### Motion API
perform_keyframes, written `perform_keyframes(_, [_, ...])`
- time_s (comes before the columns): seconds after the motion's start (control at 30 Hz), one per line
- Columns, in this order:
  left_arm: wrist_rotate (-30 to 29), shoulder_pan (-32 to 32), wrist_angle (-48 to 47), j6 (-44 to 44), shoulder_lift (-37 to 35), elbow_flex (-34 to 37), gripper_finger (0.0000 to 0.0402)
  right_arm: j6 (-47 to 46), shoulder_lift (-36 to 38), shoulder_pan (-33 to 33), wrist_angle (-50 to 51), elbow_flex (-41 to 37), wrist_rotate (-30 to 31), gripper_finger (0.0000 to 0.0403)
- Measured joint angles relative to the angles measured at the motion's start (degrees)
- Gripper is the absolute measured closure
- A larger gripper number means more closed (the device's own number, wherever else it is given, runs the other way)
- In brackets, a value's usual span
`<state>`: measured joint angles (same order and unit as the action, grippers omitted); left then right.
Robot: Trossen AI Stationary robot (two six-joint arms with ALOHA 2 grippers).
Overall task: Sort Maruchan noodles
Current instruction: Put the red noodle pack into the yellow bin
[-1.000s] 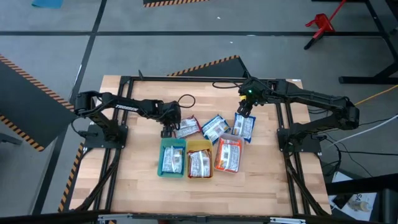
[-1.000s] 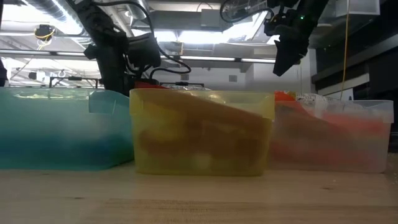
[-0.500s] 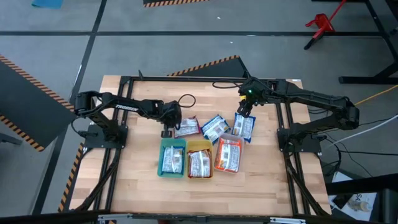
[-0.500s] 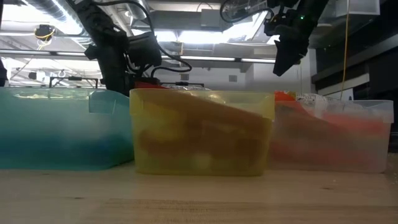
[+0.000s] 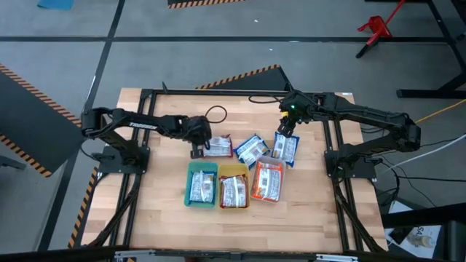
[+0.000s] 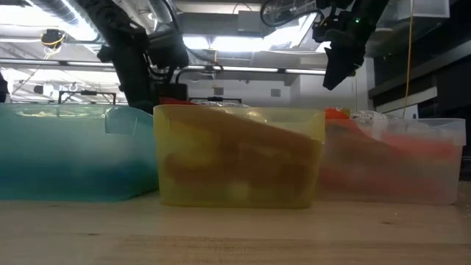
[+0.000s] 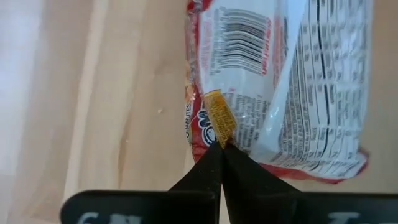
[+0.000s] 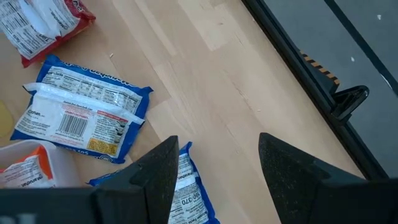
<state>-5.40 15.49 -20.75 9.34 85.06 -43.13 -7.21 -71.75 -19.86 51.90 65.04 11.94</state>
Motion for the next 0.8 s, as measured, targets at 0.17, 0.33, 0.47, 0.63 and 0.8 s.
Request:
perform_keyframes(0.17, [0.10,0.00,-0.92,-4.03,-4.84,0.00,0.0401,0.01,0.00,0.00,-0.65,0.02,0.00,0.0194])
perform_keyframes(0.33, [0.14,-0.29,-1.39,-9.17,-10.67,0.00,0.0401,-0.01,0.00,0.00,-1.63,0.02,-0.01,0.0194])
perform_keyframes(0.47, [0.16,-1.09,-1.25,-12.90,-15.03,0.00,0.0401,-0.01,0.00,0.00,-2.13,0.02,-0.02,0.0194])
perform_keyframes(0.63, [0.18,-2.49,0.00,-16.72,-18.95,0.00,0.0401,-0.01,0.00,0.00,-2.43,0.02,-0.02,0.0194])
perform_keyframes(0.8, [0.52,-4.17,2.82,-20.91,-21.41,0.00,0.0401,-0.82,0.00,0.00,-2.56,0.02,-0.02,0.0194])
